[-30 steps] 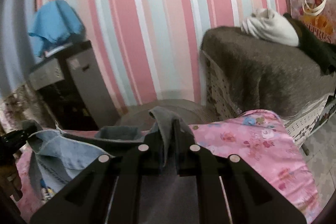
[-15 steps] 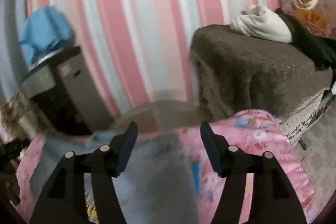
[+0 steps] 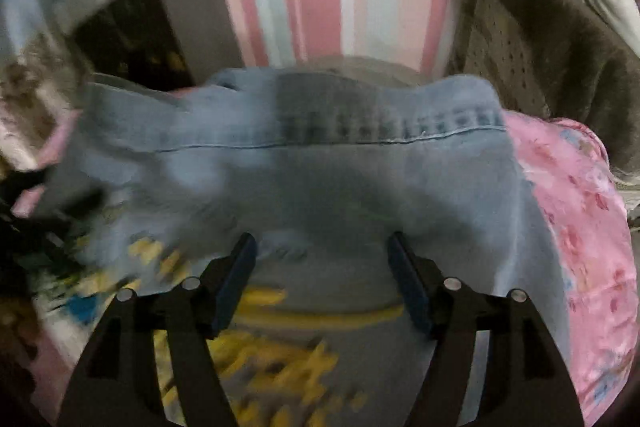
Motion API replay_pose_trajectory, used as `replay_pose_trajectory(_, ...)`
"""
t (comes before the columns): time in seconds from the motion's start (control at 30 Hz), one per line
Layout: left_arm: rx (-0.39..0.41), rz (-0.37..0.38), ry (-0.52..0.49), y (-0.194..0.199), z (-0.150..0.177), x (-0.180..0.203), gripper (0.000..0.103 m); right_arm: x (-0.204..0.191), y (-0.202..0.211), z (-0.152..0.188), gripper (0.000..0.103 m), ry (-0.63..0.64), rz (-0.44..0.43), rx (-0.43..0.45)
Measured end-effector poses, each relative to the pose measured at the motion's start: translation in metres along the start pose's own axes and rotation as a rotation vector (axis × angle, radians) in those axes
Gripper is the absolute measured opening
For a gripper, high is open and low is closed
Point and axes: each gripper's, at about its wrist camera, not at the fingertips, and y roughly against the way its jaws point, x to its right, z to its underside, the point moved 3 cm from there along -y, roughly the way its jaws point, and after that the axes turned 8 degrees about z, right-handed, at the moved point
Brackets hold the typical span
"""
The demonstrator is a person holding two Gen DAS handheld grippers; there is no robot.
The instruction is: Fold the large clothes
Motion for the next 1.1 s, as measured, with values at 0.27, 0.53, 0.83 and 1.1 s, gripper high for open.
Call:
replay_pose_trajectory(0.27, -0.048, -0.132, 0.117, -0.058, -0.020, -0.070, 0.100, 0.038, -0.034, -0.038, 0.066, -0.162, -0.038, -0.046)
replay_pose_trajectory(0.53, 0.067, -0.113, 0.140, -0.034, -0.017, -0.069, 0.100, 0.067, -0.026, -0.028, 0.049, -0.232, -0.015, 0.000)
replay_pose_trajectory(0.83, 0.297, 0.053, 0.194, 0.077, 0.016, -0.067, 0.100, 0.085, 0.086, 0.011, 0.095, -0.201, 0.103, 0.281)
replay_pose_trajectory(1.1, 0.317, 0.054, 0.099, 0.118, 0.061, -0.002, 0.100, 0.109, 0.090, 0.070, 0.095, -0.280, 0.129, 0.265)
